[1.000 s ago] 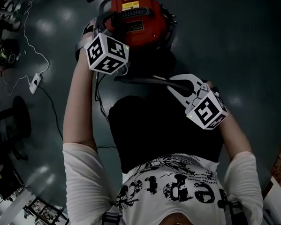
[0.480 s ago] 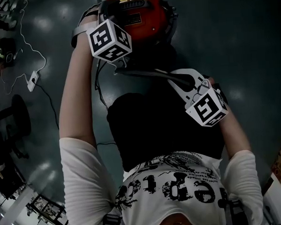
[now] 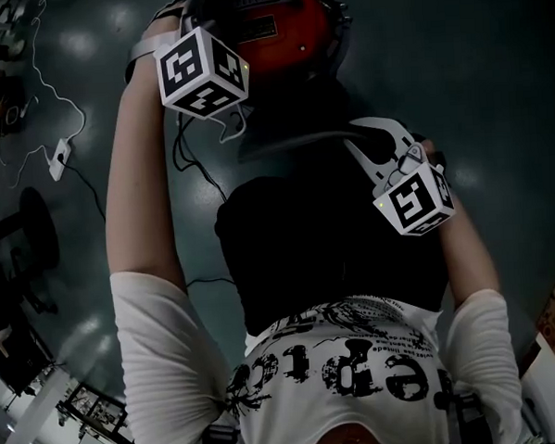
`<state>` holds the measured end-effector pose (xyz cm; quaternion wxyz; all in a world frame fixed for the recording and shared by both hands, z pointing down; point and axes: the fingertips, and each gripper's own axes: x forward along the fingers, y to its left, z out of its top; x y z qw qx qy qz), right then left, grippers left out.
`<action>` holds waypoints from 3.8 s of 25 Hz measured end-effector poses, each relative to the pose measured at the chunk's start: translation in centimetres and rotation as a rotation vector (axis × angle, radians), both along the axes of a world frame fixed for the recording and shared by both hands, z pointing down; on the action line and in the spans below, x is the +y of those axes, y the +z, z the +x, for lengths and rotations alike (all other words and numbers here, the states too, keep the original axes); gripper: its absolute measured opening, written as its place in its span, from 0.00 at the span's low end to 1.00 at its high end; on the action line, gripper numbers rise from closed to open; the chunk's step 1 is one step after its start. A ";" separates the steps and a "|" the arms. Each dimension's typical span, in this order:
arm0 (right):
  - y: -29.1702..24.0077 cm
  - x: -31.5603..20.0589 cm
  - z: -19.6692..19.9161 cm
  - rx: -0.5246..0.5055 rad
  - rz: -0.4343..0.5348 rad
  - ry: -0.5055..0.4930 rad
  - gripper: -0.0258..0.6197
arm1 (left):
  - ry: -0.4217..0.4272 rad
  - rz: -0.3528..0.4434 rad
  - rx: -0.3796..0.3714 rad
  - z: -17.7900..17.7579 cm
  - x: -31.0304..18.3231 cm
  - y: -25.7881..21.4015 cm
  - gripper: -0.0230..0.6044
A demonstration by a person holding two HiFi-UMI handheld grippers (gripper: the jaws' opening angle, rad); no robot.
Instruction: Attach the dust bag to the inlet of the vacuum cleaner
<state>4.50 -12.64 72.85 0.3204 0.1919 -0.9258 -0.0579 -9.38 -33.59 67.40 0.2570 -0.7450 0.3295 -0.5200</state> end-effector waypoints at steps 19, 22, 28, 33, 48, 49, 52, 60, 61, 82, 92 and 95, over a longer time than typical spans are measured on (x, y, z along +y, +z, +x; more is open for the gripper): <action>-0.7 -1.2 -1.4 0.078 -0.032 0.148 0.11 | 0.008 -0.026 0.054 0.1 0.2 -0.2 0.20; -0.6 -1.5 -1.4 0.070 -0.069 0.170 0.12 | 0.006 -0.023 0.063 0.1 0.2 -0.2 0.19; -0.5 -2.7 -1.6 0.005 -0.111 0.247 0.12 | 0.011 -0.020 0.080 0.1 0.1 -0.1 0.20; -0.8 -3.1 -1.6 -0.011 -0.097 0.284 0.12 | 0.015 -0.012 0.090 0.2 0.3 -0.5 0.20; -0.6 -4.2 -1.6 -0.017 -0.100 0.331 0.13 | 0.033 0.035 0.123 0.3 0.2 -0.4 0.20; -0.6 -4.3 -1.5 -0.020 -0.099 0.344 0.13 | 0.035 0.045 0.119 0.3 0.1 -0.5 0.20; -0.9 -4.4 -1.1 -0.047 -0.096 0.401 0.17 | 0.001 0.091 0.143 0.0 -0.1 -1.1 0.22; -3.5 -3.0 -0.6 -0.134 -0.089 0.409 0.23 | -0.029 0.135 0.064 0.1 0.6 -1.6 0.40; -3.8 -3.1 -0.6 -0.156 -0.096 0.404 0.23 | 0.045 0.091 0.038 0.7 1.1 -1.4 0.40; -28.7 -7.8 0.8 -0.484 -0.036 0.575 0.04 | -0.334 0.125 0.868 1.1 11.3 -22.7 0.04; -53.7 -2.8 2.3 -0.471 0.061 0.553 0.04 | -0.614 0.307 1.107 -0.7 21.1 -48.3 0.04; -59.0 -0.8 2.7 -0.479 0.044 0.557 0.04 | -0.632 0.217 1.226 -0.5 23.3 -53.4 0.04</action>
